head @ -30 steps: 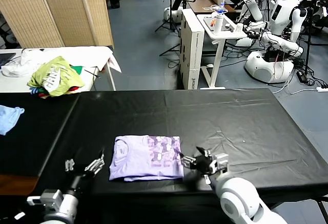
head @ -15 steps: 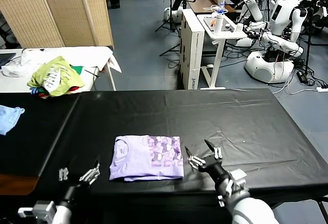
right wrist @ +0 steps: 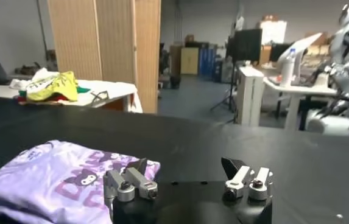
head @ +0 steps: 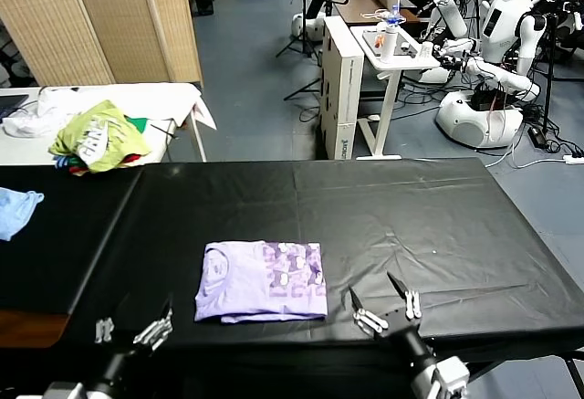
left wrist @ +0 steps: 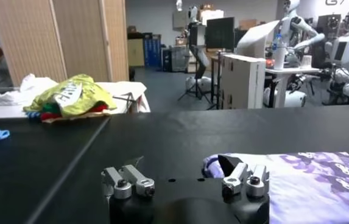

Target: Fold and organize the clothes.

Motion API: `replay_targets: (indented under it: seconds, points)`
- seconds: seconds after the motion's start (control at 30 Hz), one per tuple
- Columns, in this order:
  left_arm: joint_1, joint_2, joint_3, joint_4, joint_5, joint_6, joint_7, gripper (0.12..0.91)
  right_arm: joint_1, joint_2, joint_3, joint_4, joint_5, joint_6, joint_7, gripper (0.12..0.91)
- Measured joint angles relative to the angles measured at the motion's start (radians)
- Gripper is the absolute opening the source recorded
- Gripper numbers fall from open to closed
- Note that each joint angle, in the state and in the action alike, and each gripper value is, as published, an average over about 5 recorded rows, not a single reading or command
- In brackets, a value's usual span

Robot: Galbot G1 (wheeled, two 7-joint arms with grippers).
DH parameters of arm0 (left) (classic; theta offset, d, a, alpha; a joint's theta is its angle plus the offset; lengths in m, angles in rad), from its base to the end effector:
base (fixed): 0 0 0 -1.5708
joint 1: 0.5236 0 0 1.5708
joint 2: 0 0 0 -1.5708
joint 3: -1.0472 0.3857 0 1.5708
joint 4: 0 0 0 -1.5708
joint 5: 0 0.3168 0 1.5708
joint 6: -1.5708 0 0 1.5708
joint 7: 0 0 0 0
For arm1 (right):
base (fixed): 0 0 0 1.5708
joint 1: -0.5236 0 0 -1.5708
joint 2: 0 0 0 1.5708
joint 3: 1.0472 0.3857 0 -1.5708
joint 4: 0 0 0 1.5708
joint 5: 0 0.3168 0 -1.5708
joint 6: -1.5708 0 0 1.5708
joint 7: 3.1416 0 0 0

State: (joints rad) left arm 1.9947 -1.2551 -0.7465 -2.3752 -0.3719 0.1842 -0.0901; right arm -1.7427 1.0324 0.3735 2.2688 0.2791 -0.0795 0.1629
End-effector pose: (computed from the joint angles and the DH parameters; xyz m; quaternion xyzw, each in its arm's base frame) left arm 0.0158 0.0951 -0.2526 0.0056 -0.9883 -0.0105 0.1522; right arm 0.0721 -0.0622 -0.2881 0.1401 -0.9857 0.0376 0.0858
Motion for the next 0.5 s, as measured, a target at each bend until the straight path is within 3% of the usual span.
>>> replay_targets:
  seconds: [0.23,0.5]
  points:
    - [0.062,-0.025,0.007,-0.007,0.023,-0.011,-0.007,0.907,-0.109,0.022,0.024,-0.003,-0.057,0.086,0.042,0.907]
    - [0.124,-0.050,0.022,0.011,0.059,-0.071,0.004,0.907,-0.191,0.032,0.053,-0.006,-0.064,0.117,0.048,0.907]
